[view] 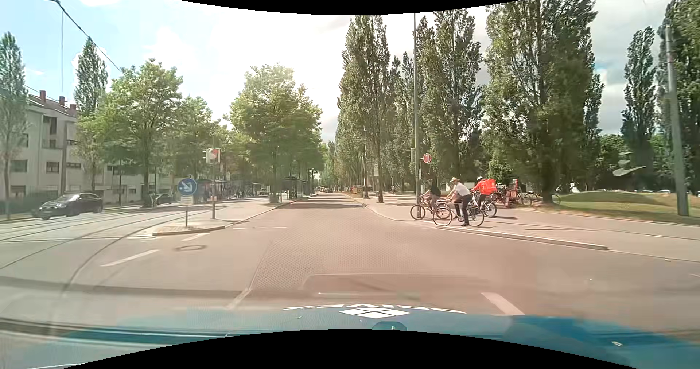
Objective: Follow the waypoints while adhering to traffic rules and regulations
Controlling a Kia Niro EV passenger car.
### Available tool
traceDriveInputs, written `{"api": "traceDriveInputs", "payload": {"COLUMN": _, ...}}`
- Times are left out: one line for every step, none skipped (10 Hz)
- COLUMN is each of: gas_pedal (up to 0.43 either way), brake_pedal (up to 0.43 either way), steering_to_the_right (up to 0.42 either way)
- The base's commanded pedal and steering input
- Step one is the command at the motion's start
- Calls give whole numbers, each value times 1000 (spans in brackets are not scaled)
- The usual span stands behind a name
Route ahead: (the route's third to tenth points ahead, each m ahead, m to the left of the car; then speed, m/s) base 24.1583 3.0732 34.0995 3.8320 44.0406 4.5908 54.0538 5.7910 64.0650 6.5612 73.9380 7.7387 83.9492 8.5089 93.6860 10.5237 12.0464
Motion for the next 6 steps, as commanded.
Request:
{"api": "traceDriveInputs", "payload": {"gas_pedal": 197, "brake_pedal": 0, "steering_to_the_right": -23}}
{"api": "traceDriveInputs", "payload": {"gas_pedal": 197, "brake_pedal": 0, "steering_to_the_right": -24}}
{"api": "traceDriveInputs", "payload": {"gas_pedal": 197, "brake_pedal": 0, "steering_to_the_right": -24}}
{"api": "traceDriveInputs", "payload": {"gas_pedal": 197, "brake_pedal": 0, "steering_to_the_right": -24}}
{"api": "traceDriveInputs", "payload": {"gas_pedal": 197, "brake_pedal": 0, "steering_to_the_right": -24}}
{"api": "traceDriveInputs", "payload": {"gas_pedal": 197, "brake_pedal": 0, "steering_to_the_right": -23}}
